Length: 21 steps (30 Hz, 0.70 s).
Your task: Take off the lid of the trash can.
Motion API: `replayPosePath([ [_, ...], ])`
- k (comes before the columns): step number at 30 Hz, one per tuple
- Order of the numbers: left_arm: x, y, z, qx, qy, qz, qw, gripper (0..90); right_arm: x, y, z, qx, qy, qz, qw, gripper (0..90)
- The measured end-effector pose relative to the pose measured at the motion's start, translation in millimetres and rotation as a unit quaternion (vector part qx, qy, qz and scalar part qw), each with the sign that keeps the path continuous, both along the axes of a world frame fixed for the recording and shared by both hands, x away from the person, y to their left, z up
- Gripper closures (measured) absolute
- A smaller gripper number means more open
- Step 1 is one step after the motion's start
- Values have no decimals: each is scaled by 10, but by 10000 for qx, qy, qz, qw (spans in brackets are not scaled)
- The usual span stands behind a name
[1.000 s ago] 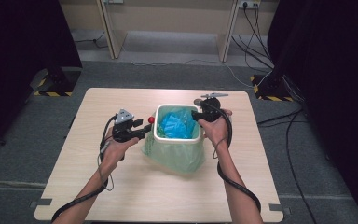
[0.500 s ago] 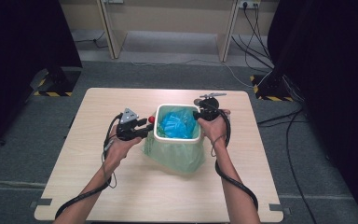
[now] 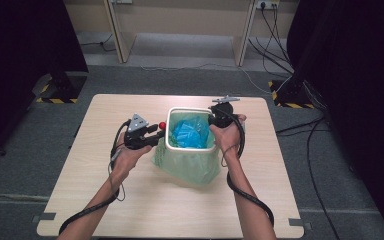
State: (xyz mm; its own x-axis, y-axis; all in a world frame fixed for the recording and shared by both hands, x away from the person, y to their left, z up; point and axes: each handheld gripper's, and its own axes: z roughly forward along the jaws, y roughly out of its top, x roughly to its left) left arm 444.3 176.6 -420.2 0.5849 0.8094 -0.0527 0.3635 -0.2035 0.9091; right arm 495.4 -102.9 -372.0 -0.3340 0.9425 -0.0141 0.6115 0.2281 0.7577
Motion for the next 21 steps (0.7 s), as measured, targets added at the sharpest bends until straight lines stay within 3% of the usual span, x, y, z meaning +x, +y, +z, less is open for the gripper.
replayPosePath([
  [21,-118,-45,253,-71,-103,-236,9996,576,-97,-114,341,576,-244,-129,9980,785],
])
